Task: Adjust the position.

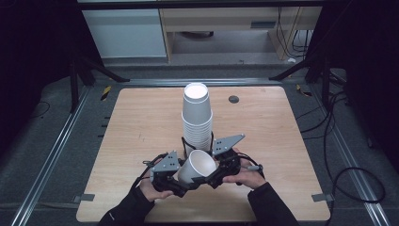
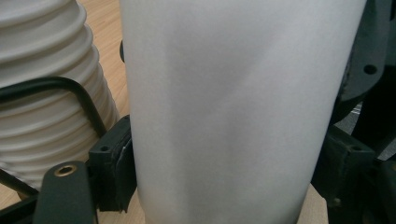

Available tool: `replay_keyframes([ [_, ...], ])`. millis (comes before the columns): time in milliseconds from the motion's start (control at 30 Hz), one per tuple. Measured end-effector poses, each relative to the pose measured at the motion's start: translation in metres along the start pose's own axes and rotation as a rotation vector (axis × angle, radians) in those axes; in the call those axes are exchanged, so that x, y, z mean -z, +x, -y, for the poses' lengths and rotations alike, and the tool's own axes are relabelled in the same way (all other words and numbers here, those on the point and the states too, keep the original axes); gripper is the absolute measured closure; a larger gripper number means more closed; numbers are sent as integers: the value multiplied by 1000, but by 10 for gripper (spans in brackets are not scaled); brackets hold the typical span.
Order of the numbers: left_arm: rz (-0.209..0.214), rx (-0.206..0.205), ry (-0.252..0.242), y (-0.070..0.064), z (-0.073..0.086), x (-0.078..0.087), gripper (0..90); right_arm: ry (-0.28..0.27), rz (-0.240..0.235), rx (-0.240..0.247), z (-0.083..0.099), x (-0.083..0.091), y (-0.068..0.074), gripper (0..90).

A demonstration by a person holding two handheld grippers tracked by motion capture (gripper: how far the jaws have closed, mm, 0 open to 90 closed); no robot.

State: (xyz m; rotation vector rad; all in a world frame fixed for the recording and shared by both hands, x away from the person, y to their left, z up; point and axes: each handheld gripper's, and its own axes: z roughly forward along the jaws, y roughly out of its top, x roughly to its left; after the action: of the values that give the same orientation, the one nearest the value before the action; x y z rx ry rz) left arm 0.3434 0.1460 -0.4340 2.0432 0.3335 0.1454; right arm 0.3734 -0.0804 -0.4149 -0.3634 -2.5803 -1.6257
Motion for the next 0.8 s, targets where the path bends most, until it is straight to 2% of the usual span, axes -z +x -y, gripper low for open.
replay_keyframes([
  [267, 0, 2, 1, 0, 0, 0, 198, 1, 0, 8, -1, 1, 1, 111],
  [400, -3, 10, 15, 2, 1, 1, 179, -24, 4, 6, -3, 8, 0, 111],
  [600, -7, 18, 28, 3, 4, 2, 167, -49, 34, 15, -5, 20, 0, 111],
  [800, -37, 31, 44, 7, 8, 9, 158, -68, 72, 14, -5, 35, 0, 110],
])
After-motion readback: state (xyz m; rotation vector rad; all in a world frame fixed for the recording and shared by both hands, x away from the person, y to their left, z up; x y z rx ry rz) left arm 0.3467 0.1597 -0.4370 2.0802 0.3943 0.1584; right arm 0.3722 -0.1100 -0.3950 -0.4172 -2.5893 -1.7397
